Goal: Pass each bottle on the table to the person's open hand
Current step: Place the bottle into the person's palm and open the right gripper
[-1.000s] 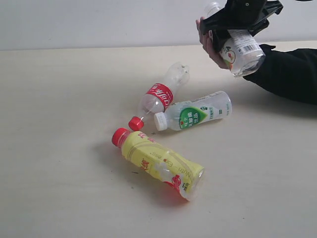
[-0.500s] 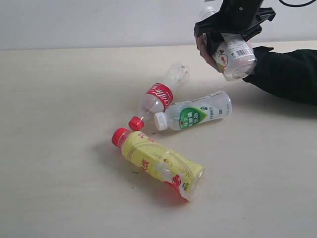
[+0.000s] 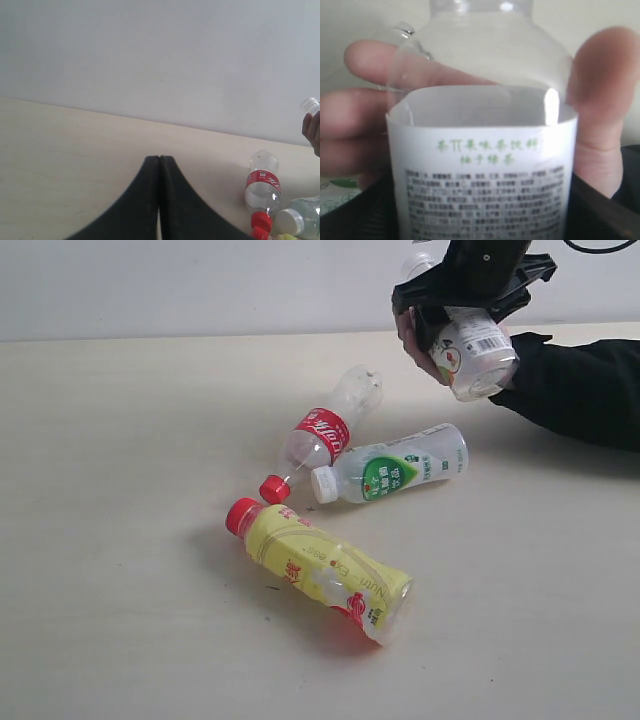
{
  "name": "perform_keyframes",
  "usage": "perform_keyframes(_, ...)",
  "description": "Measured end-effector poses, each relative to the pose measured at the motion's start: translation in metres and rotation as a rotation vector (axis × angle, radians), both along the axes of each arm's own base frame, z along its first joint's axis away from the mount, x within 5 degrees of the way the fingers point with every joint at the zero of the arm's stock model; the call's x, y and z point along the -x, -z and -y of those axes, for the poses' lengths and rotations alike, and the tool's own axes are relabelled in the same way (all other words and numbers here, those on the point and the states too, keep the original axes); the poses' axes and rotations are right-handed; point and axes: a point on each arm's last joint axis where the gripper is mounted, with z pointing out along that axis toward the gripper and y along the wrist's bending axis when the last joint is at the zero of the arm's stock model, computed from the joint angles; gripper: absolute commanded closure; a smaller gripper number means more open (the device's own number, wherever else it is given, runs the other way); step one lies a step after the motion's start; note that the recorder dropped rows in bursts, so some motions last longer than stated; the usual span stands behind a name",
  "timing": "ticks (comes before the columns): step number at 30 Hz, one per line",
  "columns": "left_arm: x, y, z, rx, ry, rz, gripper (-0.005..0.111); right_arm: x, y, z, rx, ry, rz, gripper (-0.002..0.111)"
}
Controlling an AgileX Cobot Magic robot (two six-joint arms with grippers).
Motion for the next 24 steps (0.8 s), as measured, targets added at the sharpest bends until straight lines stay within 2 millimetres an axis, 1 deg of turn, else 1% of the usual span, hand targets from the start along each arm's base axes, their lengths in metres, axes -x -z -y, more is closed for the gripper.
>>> perform_keyframes(16, 0.0, 0.0, 0.0, 0.0, 0.0, 0.0, 0.107, -0.001, -0.002, 0.0, -0.005, 0.0, 0.017, 0.039)
perform_keyframes(19, 0.0, 0.0, 0.0, 0.0, 0.0, 0.0, 0.107, 0.001, -0.01, 0.0, -0.01, 0.0, 0.034, 0.039)
perform_keyframes(24, 0.0, 0.0, 0.0, 0.0, 0.0, 0.0, 0.107, 0.01, -0.033, 0.003, -0.02, 0.0, 0.066, 0.039)
